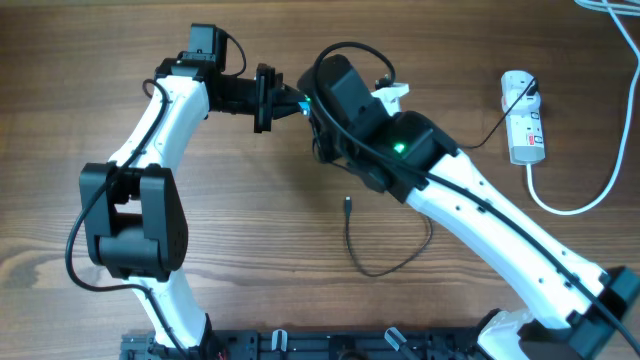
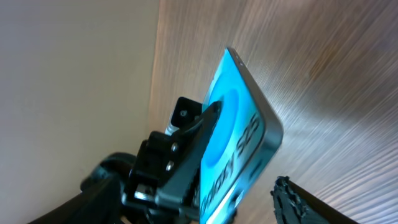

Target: Plug charger to phone and switch on socket

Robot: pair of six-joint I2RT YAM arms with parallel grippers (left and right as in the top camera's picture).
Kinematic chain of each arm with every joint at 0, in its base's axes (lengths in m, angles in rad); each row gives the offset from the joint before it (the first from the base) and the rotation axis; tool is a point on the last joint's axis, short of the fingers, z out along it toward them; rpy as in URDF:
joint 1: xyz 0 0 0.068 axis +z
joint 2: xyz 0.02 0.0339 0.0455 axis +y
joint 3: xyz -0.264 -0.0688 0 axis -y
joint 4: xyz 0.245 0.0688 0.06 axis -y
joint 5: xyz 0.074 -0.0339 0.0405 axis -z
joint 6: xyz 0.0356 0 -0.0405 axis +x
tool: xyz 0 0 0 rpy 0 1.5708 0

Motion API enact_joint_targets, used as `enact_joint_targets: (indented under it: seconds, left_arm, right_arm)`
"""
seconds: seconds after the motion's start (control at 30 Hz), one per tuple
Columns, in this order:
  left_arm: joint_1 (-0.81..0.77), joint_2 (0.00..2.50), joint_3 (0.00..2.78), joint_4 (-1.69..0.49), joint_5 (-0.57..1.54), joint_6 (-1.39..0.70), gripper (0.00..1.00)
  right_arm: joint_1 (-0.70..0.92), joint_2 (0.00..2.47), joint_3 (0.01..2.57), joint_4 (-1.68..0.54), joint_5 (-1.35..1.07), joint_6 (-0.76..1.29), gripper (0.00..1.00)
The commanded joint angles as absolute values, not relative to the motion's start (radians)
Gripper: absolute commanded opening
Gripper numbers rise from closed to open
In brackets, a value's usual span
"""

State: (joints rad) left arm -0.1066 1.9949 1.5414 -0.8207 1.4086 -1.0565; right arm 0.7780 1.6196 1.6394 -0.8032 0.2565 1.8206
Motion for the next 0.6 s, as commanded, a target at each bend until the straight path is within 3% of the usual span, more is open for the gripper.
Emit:
enact_joint_targets:
  seconds: [0.0, 0.2, 0.33, 0.57]
  left_arm:
    - [-0.109, 1.965, 1.56, -0.818, 1.256, -0.996, 0.04]
    - [-0.107, 1.965, 1.56, -0.818, 1.058, -0.755, 0.04]
    - [-0.107, 1.965, 1.56, -0.818, 0.979, -0.686, 0.04]
    - [-0.102, 1.965, 1.56, -0.877, 0.731, -0.683, 0.04]
  right_arm:
    - [0.735, 1.521, 1.661, -0.842, 0.287, 1.517, 1.0]
    - [0.589, 1.421, 1.661, -1.059, 0.123, 0.804, 1.0]
    - [0.565, 1.446, 1.635, -1.239, 0.039, 0.626, 1.0]
    - [0.565, 1.536, 1.418, -1.221, -0.114, 0.462, 0.99]
